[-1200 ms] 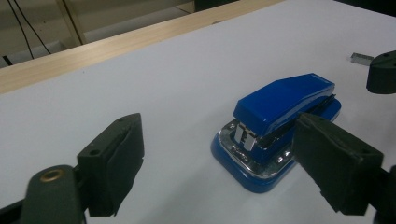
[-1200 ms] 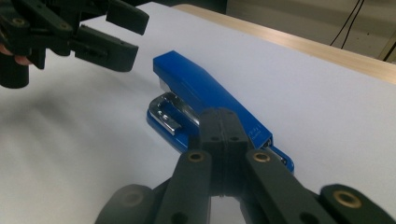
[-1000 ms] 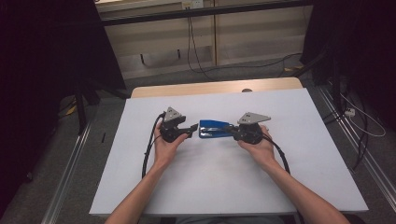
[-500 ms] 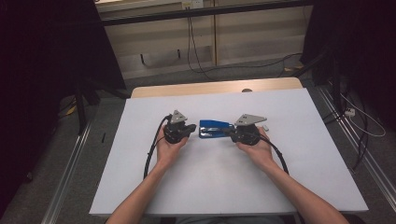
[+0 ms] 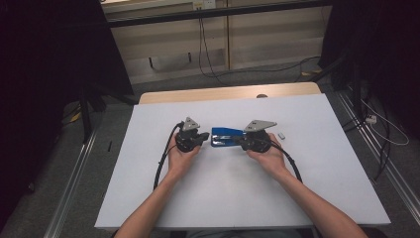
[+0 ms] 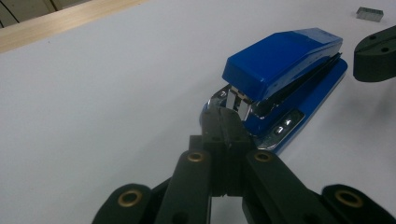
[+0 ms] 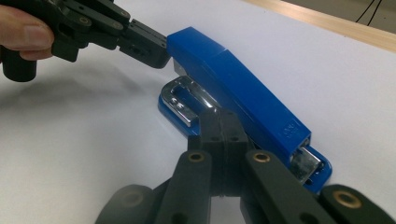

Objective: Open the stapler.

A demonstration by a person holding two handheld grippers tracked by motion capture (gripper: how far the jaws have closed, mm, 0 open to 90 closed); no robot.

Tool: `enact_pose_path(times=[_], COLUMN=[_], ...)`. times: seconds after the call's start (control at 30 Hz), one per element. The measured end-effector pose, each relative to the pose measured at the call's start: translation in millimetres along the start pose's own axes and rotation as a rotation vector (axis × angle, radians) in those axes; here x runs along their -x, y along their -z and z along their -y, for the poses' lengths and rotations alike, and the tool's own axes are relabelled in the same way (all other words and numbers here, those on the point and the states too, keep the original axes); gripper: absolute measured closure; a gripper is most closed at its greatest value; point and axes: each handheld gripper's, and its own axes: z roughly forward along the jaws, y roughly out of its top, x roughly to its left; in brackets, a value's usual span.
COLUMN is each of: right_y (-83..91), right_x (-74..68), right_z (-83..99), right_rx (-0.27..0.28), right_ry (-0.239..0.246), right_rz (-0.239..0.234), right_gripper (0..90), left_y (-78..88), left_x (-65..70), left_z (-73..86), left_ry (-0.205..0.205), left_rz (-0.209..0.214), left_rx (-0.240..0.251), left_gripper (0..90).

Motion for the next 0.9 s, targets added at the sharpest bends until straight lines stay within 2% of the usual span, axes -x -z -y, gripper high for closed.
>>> enact_pose_path(times=[0.47,0.63,0.73,0.77,0.9], right_y=[-20.6,-27.4,-28.9,-28.9,-28.9], right_x=[-1.8,-2.6,-3.5,-3.4,-3.0], right_z=[-3.5,-2.4,-2.3,-2.3,-2.1], right_rx=[-0.055,-0.077,-0.086,-0.086,-0.086], right_ry=[0.015,0.017,0.022,0.019,0.014], right_rz=[0.005,0.006,0.011,0.010,0.012], right_gripper=[90.0,90.0,90.0,90.0,90.0], left_y=[-6.9,-9.9,-10.8,-10.8,-11.0], left_x=[3.6,2.0,3.0,2.9,3.4], left_z=[1.0,1.6,1.9,1.5,1.3], left_ry=[-0.011,-0.002,-0.002,-0.017,-0.009], left_rz=[0.012,0.012,0.010,-0.002,0.004], left_rx=[-0.013,-0.018,-0.017,-0.020,-0.016], left_gripper=[90.0,90.0,90.0,90.0,90.0])
